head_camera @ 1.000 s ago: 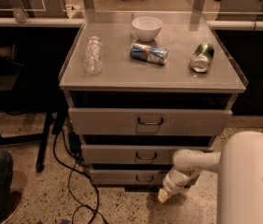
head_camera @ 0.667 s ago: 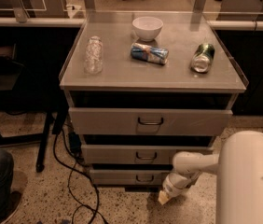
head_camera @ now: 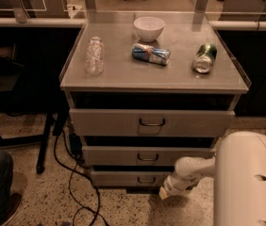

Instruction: Open bottom drawer

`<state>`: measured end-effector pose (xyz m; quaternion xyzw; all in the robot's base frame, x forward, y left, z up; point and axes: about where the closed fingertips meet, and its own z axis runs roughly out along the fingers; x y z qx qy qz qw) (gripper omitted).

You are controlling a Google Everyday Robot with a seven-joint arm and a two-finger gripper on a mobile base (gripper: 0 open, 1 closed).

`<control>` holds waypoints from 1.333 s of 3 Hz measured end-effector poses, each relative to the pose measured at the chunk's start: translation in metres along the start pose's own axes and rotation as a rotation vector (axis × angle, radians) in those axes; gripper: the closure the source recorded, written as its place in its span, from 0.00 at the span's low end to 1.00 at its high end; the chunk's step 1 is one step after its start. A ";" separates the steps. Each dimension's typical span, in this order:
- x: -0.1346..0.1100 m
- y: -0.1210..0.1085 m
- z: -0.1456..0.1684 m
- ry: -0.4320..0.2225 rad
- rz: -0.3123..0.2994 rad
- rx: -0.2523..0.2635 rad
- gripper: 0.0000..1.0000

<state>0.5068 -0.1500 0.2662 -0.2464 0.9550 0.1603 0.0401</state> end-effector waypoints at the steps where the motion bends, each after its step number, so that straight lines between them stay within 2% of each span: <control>1: 0.000 0.000 0.000 0.001 0.000 -0.001 1.00; 2: -0.017 0.009 0.016 -0.036 -0.021 -0.034 1.00; 3: -0.021 0.010 0.019 -0.044 -0.027 -0.041 0.84; 4: -0.021 0.010 0.019 -0.044 -0.027 -0.041 0.60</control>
Offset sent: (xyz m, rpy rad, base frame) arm 0.0313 0.0499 -0.0208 0.1223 -0.0646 0.0347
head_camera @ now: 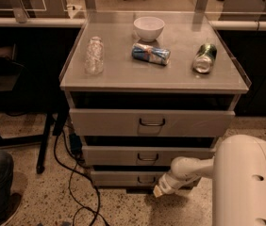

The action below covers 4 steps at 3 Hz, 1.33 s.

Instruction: Open bottom drawer

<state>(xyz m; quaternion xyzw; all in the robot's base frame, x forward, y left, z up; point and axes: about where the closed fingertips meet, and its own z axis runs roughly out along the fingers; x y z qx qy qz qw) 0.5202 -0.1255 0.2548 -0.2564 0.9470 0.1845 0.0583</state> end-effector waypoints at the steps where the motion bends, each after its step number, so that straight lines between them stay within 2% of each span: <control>1: 0.000 0.000 0.000 0.000 0.000 0.000 0.37; 2: 0.000 0.000 0.000 0.000 0.000 0.000 0.14; 3: 0.000 0.000 0.000 0.000 0.000 0.000 0.00; 4: 0.000 0.000 0.000 0.000 0.000 0.000 0.00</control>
Offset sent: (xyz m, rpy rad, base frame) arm 0.0000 0.0000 0.0000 0.0000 0.0000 0.0000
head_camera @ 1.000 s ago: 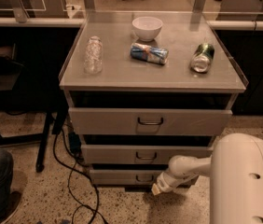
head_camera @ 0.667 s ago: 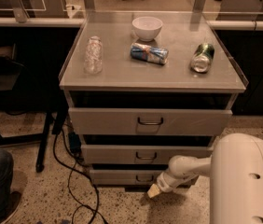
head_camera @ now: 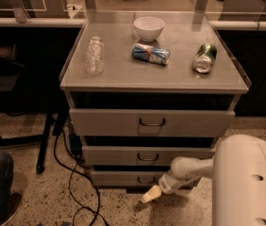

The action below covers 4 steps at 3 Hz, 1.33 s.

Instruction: Open bottom drawer

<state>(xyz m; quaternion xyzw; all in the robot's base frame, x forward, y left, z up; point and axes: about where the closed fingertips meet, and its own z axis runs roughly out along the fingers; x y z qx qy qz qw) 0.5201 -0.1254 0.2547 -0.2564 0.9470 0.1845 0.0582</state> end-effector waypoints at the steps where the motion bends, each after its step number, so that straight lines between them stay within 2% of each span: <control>1: -0.002 0.001 0.006 0.007 -0.030 -0.025 0.00; 3: -0.021 0.002 0.023 0.021 -0.127 -0.124 0.00; 4: -0.020 0.005 0.028 0.025 -0.127 -0.136 0.00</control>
Offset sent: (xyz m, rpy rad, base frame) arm 0.0267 0.0239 -0.0133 0.1083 0.0089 0.1943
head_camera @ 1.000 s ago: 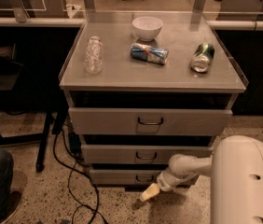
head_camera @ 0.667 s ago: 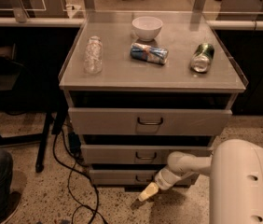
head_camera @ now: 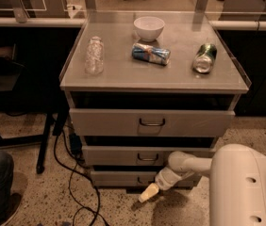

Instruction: Open bottom drawer

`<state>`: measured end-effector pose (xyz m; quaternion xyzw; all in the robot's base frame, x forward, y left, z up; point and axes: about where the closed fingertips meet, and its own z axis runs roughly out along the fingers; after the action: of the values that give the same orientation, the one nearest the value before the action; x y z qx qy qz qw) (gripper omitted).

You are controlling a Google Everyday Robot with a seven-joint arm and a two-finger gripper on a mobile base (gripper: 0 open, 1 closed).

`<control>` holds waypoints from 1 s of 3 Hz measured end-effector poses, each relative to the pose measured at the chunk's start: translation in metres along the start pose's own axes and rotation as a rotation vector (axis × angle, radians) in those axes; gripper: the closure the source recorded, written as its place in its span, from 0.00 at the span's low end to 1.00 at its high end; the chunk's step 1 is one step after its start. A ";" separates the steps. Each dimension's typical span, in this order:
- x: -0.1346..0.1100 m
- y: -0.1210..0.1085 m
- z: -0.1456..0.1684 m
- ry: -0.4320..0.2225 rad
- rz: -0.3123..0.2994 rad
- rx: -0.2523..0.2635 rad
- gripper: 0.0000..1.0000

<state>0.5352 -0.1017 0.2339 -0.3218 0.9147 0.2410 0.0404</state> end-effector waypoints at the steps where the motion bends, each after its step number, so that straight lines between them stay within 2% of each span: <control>1: -0.006 0.006 0.011 -0.002 -0.044 -0.028 0.00; 2: -0.019 0.006 0.019 -0.009 -0.102 -0.045 0.00; 3: -0.019 0.006 0.020 -0.009 -0.102 -0.045 0.00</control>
Offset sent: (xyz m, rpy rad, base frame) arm 0.0244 0.0353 -0.0115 0.0752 -0.0599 0.1525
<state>0.5449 -0.0778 0.2235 -0.3675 0.8914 0.2607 0.0497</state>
